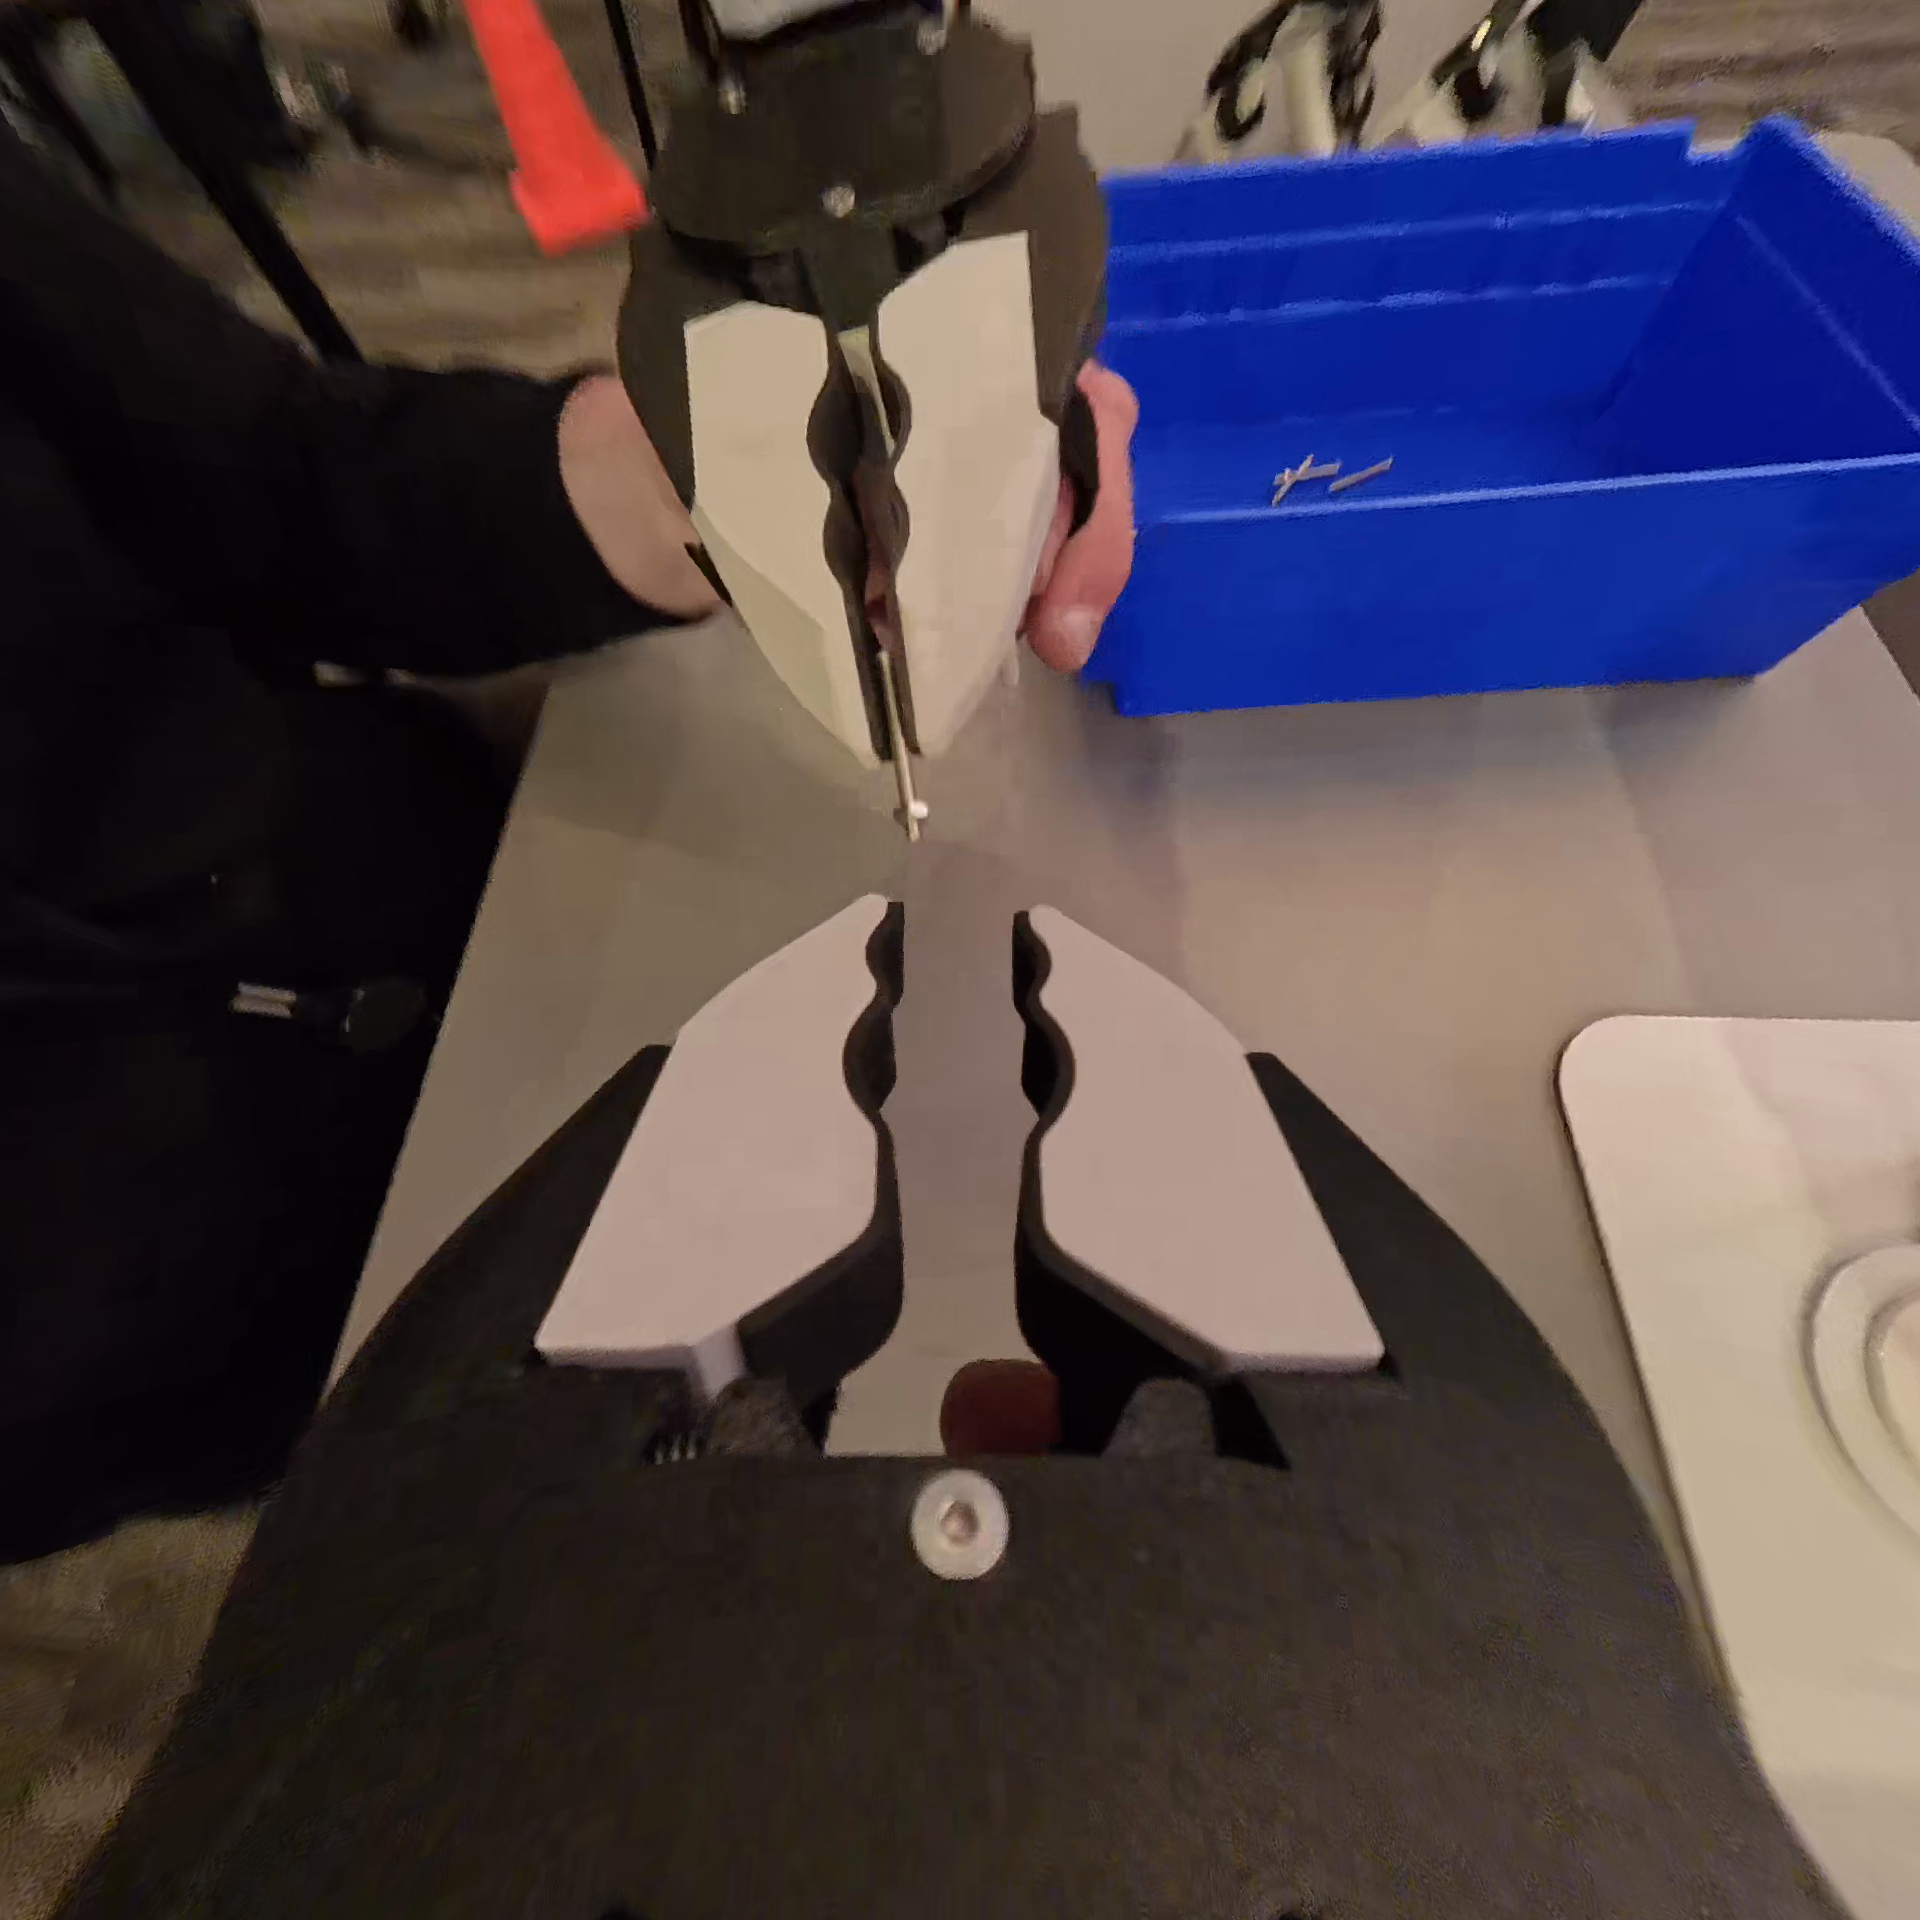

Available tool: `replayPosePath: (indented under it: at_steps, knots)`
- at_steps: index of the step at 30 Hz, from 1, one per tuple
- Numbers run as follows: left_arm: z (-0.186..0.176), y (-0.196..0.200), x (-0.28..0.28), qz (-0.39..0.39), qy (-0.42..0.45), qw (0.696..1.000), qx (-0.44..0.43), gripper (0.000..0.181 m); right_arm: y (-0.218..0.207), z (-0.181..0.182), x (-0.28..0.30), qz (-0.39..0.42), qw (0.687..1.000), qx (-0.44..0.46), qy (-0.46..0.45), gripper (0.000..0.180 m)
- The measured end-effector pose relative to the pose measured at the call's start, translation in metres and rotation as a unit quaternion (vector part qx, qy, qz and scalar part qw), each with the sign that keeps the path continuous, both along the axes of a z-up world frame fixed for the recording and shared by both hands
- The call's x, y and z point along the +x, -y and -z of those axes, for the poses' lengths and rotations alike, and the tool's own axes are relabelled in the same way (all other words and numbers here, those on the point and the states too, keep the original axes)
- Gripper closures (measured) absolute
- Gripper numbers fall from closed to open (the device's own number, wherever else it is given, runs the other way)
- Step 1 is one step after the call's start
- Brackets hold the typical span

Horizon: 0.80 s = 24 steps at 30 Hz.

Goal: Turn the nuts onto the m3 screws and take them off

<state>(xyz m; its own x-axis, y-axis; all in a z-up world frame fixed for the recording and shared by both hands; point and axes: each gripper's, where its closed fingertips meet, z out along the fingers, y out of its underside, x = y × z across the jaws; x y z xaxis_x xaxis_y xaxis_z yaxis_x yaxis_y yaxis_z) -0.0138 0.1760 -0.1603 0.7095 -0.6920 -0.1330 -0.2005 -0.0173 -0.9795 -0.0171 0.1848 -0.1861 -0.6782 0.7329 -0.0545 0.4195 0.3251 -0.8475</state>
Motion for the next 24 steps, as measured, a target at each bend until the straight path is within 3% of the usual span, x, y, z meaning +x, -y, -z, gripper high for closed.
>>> replayPosePath:
  at_steps: [3, 6, 10, 15, 17, 19, 24]
  knots:
    - [-0.009, 0.003, -0.005, 0.006, 0.046, 0.999, 0.014, 0.177, -0.002, -0.012, 0.002, 0.03, 0.995, -0.083, -0.036, 0.147]
    - [-0.012, 0.006, -0.003, 0.026, 0.082, 0.996, 0.02, 0.177, 0.0, -0.029, 0.001, 0.046, 0.978, -0.193, -0.068, 0.145]
    - [-0.013, 0.005, 0.002, 0.033, 0.092, 0.995, 0.025, 0.177, 0.003, -0.035, -0.002, 0.044, 0.961, -0.26, -0.08, 0.143]
    - [-0.018, 0.004, 0.004, 0.035, 0.113, 0.992, 0.037, 0.177, 0.005, -0.038, -0.004, 0.046, 0.957, -0.272, -0.095, 0.147]
    - [-0.026, 0.007, 0.006, 0.047, 0.135, 0.988, 0.05, 0.178, 0.004, -0.025, -0.007, 0.058, 0.964, -0.246, -0.084, 0.158]
    - [-0.03, 0.008, 0.007, 0.05, 0.141, 0.987, 0.054, 0.178, -0.004, -0.007, -0.01, 0.084, 0.968, -0.232, -0.057, 0.158]
    - [-0.024, 0.004, 0.004, 0.047, 0.151, 0.986, 0.048, 0.178, -0.003, -0.041, 0.004, 0.053, 0.948, -0.287, -0.124, 0.145]
